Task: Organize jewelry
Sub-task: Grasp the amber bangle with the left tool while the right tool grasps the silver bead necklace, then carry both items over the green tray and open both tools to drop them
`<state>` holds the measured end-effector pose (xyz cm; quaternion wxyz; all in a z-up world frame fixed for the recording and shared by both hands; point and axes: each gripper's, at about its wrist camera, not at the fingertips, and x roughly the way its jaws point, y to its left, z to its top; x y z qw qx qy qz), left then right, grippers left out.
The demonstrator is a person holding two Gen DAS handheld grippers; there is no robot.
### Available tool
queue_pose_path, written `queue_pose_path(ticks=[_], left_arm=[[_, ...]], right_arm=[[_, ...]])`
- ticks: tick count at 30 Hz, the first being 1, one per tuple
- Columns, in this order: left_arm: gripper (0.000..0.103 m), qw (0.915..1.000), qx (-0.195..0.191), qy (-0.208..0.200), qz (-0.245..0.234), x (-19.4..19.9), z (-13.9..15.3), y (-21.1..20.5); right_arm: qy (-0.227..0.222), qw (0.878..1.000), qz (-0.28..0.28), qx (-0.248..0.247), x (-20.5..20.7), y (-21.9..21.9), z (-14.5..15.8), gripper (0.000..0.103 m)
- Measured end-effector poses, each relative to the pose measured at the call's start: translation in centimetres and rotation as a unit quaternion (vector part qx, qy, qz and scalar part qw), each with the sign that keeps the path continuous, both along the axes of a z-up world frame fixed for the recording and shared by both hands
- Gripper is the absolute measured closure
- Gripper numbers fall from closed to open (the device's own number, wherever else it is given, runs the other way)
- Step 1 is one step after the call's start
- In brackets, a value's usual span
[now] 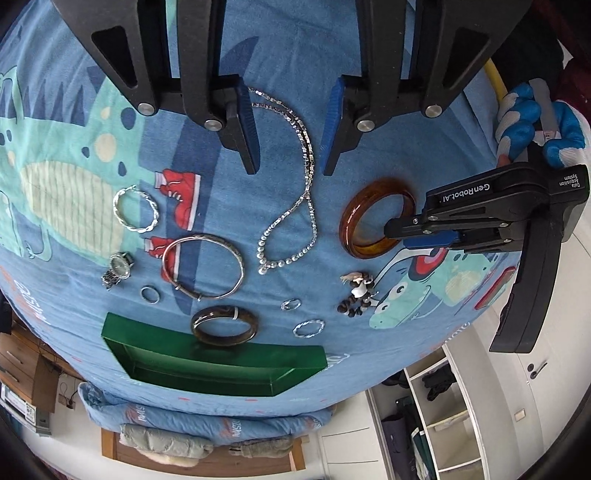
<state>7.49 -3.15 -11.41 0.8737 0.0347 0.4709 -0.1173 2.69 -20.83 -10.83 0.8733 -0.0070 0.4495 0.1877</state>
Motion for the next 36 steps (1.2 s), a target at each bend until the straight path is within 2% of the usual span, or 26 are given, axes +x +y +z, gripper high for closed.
queue_pose_path(ticks=[3, 8, 11, 13, 18, 22, 28, 32, 36], left_arm=[[0.078, 0.9999, 0.007, -0.001, -0.008, 0.2, -0.4, -0.3], [0.079, 0.9999, 0.005, 0.001, -0.015, 1.0, -0.7, -0.3], [0.088, 0.9998, 0.008, -0.007, -0.018, 1.4, -0.7, -0.6], [0.091, 0.9998, 0.002, -0.012, -0.013, 1.5, -0.6, -0.4], [0.092, 0.9994, -0.012, -0.032, 0.007, 0.9, 0.7, 0.4], [0.093, 0.998, -0.011, -0.061, 0.014, 0.6, 3.4, 0.5], [0.093, 0.9935, -0.021, -0.11, 0.023, 2.1, 9.3, 0.4], [0.093, 0.9904, -0.024, -0.133, 0.03, 5.5, 12.8, -0.1], [0.093, 0.9898, -0.029, -0.129, 0.052, 10.8, 14.3, -0.7]], right_arm=[[0.012, 1.0, 0.015, -0.002, 0.6, 0.9, -0.9, 0.081], [0.015, 1.0, 0.024, -0.012, 1.8, 1.9, -1.6, 0.086], [0.011, 0.999, 0.03, -0.039, 2.7, 2.8, -2.0, 0.091], [0.006, 0.998, 0.027, -0.053, 3.2, 3.1, -2.0, 0.101], [-0.006, 0.999, 0.009, -0.035, 3.0, 2.6, -1.1, 0.101], [-0.04, 0.999, -0.017, 0.009, 2.1, 0.7, 1.7, 0.101], [-0.104, 0.993, -0.037, 0.036, 2.3, -1.5, 7.4, 0.101], [-0.144, 0.988, -0.047, 0.035, 4.4, -2.7, 11.1, 0.101], [-0.179, 0.981, -0.061, 0.034, 8.3, -3.8, 13.9, 0.101]])
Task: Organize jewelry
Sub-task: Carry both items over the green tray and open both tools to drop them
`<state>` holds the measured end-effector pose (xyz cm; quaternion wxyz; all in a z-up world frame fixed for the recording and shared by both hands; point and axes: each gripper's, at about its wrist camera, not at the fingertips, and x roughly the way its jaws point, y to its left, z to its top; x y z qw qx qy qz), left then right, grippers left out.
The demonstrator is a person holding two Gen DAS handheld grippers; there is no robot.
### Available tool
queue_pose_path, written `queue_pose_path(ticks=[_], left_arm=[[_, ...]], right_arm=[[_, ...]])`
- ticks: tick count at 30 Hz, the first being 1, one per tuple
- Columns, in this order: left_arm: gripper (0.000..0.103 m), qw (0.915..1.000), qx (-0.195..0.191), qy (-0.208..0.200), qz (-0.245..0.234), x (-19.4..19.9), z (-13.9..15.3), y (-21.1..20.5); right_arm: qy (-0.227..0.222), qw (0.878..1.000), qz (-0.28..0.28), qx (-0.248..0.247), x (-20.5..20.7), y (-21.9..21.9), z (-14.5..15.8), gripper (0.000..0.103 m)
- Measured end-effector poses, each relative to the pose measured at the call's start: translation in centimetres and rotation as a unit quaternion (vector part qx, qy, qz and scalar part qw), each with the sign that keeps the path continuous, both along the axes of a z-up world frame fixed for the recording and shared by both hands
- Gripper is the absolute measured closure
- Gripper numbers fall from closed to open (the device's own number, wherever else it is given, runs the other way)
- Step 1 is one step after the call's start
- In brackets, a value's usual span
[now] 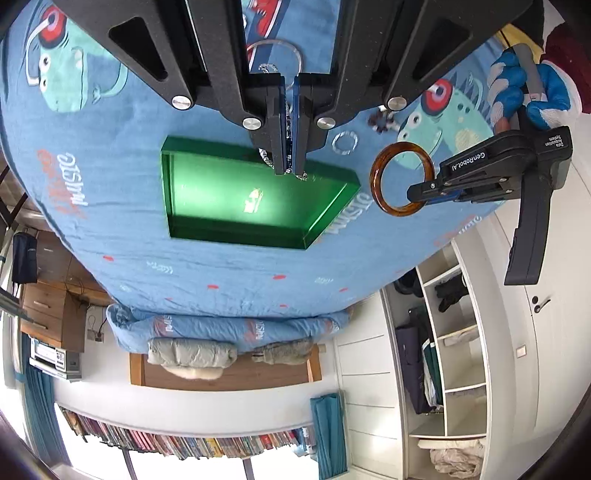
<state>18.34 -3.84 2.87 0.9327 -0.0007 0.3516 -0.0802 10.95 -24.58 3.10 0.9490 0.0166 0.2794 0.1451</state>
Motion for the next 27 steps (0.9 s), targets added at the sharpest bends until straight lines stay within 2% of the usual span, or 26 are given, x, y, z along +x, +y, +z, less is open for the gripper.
queue_pose_path(ticks=[3, 7, 10, 14, 20, 27], left_arm=[[0.093, 0.9999, 0.013, 0.002, 0.008, 4.4, -0.2, -1.2], [0.093, 0.9994, 0.023, 0.024, 0.013, 9.9, -2.3, -2.7], [0.093, 0.9987, 0.024, 0.042, 0.011, 13.3, -4.3, -3.8], [0.093, 0.9969, 0.046, 0.063, 0.007, 16.4, -7.2, -5.1], [0.093, 0.994, 0.064, 0.088, 0.01, 18.4, -10.3, -5.6], [0.092, 0.9924, 0.067, 0.102, 0.015, 18.6, -11.8, -5.6]], right_arm=[[-0.009, 1.0, -0.01, 0.004, 4.2, -0.4, 0.7, 0.101], [0.0, 1.0, -0.013, 0.005, 10.1, -0.3, -0.4, 0.101], [0.022, 1.0, -0.014, 0.004, 14.2, -0.1, -2.9, 0.101], [0.056, 0.998, -0.035, 0.002, 18.0, -1.7, -6.7, 0.101], [0.104, 0.991, -0.087, -0.01, 20.5, -5.0, -10.7, 0.101], [0.142, 0.984, -0.099, -0.037, 20.7, -5.4, -12.4, 0.1]])
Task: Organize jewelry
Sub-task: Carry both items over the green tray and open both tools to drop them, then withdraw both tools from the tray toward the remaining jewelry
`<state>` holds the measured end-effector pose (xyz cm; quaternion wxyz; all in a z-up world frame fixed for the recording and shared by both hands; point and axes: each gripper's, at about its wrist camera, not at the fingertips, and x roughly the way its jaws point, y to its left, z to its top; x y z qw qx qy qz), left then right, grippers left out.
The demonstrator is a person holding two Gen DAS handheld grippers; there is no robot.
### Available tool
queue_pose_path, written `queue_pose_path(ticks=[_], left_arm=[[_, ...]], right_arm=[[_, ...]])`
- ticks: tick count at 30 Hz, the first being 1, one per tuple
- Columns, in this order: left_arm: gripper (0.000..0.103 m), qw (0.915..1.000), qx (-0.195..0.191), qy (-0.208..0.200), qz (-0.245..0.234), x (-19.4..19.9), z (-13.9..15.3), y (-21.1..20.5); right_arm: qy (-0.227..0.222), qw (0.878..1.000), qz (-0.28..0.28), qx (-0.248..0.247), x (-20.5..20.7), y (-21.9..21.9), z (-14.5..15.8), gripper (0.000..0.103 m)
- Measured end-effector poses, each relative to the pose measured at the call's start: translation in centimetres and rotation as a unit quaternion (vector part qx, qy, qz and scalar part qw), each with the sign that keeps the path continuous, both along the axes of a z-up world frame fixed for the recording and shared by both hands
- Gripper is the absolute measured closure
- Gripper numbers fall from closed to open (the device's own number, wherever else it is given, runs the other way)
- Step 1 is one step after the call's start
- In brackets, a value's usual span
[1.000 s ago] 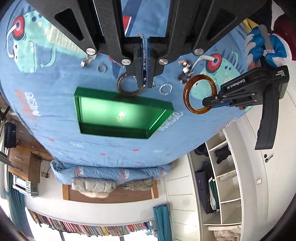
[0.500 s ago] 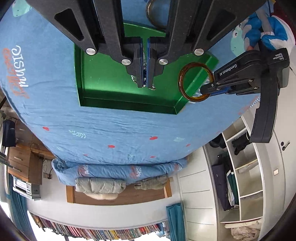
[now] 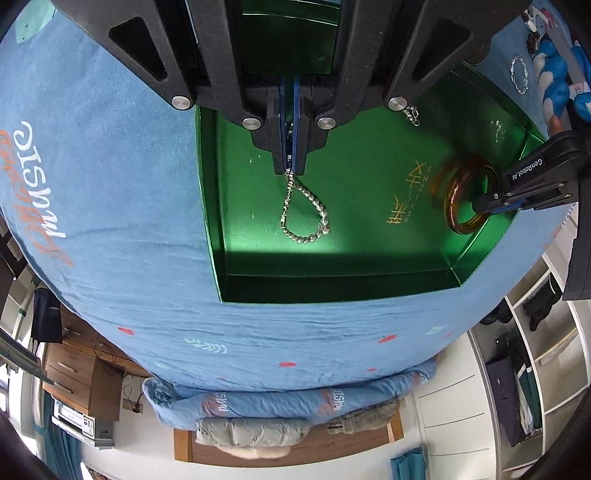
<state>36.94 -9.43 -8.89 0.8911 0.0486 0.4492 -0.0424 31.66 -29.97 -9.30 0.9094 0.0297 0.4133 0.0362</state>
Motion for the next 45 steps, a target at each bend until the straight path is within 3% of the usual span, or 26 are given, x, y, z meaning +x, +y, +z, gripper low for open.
queue_pose_path(ticks=[5, 9, 18, 26, 28, 35, 45], left_arm=[[0.091, 1.0, -0.005, 0.003, -0.003, 0.0, 0.3, 0.0], [0.091, 0.9997, -0.007, -0.02, -0.01, -1.1, 2.1, 0.1], [0.091, 0.9915, -0.034, -0.125, 0.003, -9.2, 12.9, 3.2], [0.087, 0.9854, -0.044, -0.164, 0.004, -19.5, 20.0, 6.8], [0.082, 0.984, -0.051, -0.171, 0.004, -21.8, 21.0, 7.7], [0.082, 0.9799, -0.055, -0.191, 0.009, -28.9, 22.9, 9.9], [0.081, 0.9761, -0.055, -0.21, 0.014, -34.5, 23.0, 11.5]], right_arm=[[0.02, 1.0, -0.005, -0.016, 0.0, -0.1, -0.6, 0.093], [0.013, 1.0, -0.001, -0.007, -0.5, -0.5, 0.6, 0.07], [-0.081, 0.997, 0.004, 0.01, -8.6, -0.3, 10.7, 0.063], [-0.157, 0.988, 0.006, 0.005, -19.6, 0.2, 18.1, 0.055], [-0.169, 0.985, 0.009, 0.002, -22.2, 0.5, 19.2, 0.053], [-0.196, 0.98, 0.026, -0.01, -29.3, 1.8, 21.2, 0.05], [-0.222, 0.975, 0.011, -0.013, -34.9, 1.3, 22.0, 0.05]])
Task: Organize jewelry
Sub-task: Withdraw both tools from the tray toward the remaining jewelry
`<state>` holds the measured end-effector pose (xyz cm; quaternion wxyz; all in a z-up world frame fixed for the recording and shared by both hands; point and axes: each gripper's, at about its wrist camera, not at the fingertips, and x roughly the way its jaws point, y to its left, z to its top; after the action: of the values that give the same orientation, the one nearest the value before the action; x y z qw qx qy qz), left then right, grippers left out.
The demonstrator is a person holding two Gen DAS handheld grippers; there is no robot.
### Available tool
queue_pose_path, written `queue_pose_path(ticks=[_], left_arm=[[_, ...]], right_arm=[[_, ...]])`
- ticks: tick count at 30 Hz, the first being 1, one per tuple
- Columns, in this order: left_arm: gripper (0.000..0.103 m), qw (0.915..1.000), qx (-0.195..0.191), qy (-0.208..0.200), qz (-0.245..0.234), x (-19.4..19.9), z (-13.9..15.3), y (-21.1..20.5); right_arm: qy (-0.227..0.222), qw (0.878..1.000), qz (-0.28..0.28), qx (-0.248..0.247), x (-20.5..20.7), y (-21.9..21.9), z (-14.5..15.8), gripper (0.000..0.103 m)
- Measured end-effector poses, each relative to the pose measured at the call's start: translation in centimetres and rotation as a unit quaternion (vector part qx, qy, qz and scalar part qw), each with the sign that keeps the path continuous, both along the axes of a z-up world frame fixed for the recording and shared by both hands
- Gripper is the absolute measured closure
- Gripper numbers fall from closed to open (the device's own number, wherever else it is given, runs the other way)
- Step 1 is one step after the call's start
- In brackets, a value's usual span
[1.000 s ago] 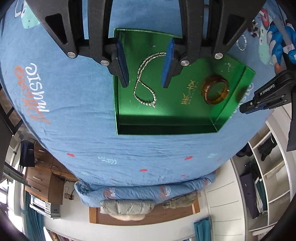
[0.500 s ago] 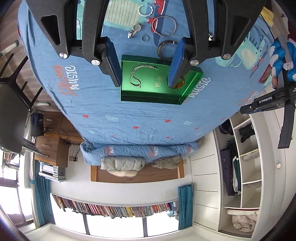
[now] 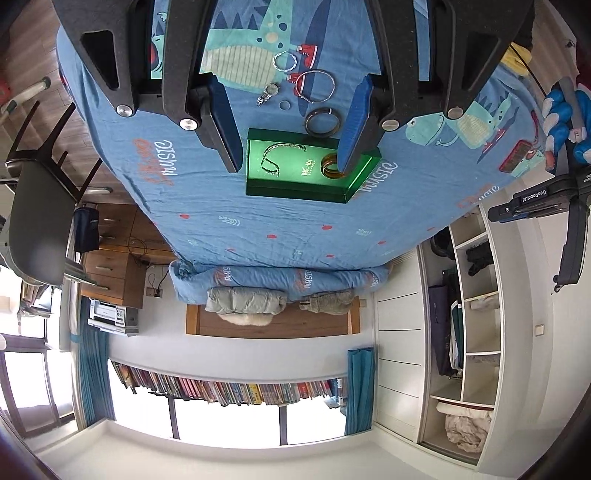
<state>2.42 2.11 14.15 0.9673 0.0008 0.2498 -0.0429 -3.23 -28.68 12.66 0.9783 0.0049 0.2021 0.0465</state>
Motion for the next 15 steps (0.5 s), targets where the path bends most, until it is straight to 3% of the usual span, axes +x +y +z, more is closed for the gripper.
queue_pose_path(ticks=[7, 15], left_arm=[[0.081, 0.9999, 0.006, 0.014, 0.004, -1.2, -2.3, -0.2], [0.081, 0.9977, 0.001, 0.068, -0.008, -0.6, -7.6, -2.2]], right_arm=[[0.017, 1.0, -0.012, 0.02, -0.5, -1.1, -2.4, 0.05], [0.066, 0.998, 0.012, 0.017, 0.9, -1.5, -7.3, 0.05]])
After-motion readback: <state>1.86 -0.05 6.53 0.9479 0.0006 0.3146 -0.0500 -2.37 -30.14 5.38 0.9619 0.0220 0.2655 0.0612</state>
